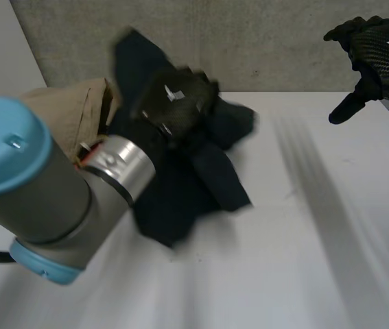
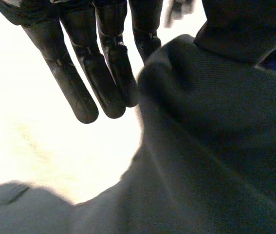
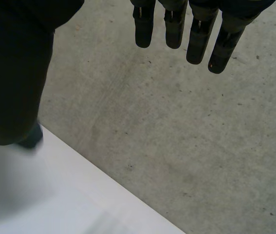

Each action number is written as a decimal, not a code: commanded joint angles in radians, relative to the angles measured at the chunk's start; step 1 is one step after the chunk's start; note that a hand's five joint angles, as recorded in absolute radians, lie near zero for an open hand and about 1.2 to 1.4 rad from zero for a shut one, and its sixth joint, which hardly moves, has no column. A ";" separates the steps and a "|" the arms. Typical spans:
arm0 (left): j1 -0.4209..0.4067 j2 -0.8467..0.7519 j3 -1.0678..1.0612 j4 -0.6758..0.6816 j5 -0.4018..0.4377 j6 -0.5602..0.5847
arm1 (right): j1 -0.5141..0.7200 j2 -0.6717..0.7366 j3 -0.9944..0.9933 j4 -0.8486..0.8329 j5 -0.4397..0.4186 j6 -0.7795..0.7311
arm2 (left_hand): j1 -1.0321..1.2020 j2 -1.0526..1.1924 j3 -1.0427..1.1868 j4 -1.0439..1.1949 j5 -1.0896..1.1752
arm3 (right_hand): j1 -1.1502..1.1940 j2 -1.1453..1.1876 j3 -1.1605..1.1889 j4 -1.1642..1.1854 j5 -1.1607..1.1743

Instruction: Fold the laundry.

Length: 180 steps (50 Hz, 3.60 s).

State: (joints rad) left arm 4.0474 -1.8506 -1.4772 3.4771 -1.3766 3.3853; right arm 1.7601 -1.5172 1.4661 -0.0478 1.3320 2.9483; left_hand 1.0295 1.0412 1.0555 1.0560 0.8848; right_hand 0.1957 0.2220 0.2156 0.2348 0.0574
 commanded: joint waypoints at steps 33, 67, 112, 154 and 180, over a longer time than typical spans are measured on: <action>-0.047 0.004 -0.216 -0.297 -0.378 -0.081 | 0.029 0.359 0.014 0.247 -0.036 -0.503 | -0.640 -0.652 -0.666 -0.666 -0.670 | -0.021 -0.047 -0.041 -0.060 -0.057; -0.216 -0.390 0.193 -0.507 -0.348 -0.560 | 0.012 0.517 0.057 0.086 -0.240 -0.678 | -0.147 -0.159 -0.174 -0.174 -0.177 | 0.356 0.329 0.336 0.316 0.319; 0.011 -0.151 0.252 -0.552 -0.355 -0.100 | 0.019 0.426 0.048 0.254 -0.199 -0.121 | 0.367 0.355 0.341 0.340 0.337 | -0.020 -0.046 -0.040 -0.059 -0.056; 0.038 -0.337 0.478 -0.391 -0.439 0.406 | 0.101 0.388 -0.312 0.416 0.139 -0.517 | 0.367 0.355 0.341 0.340 0.337 | 1.201 1.174 1.181 1.161 1.164; 0.094 -0.202 0.324 0.221 -0.371 0.442 | 0.151 0.399 -0.351 -0.350 0.176 -0.488 | 0.367 0.355 0.341 0.340 0.337 | 1.201 1.174 1.181 1.161 1.164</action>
State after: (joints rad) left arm 4.1587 -2.0783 -0.9469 3.7535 -1.7448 3.8643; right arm 1.9096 -1.1490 1.0200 -0.4626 1.5099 2.4614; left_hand 1.1345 1.1973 1.1917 1.2020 1.0049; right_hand 0.9776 1.1707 1.1818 1.1863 0.9918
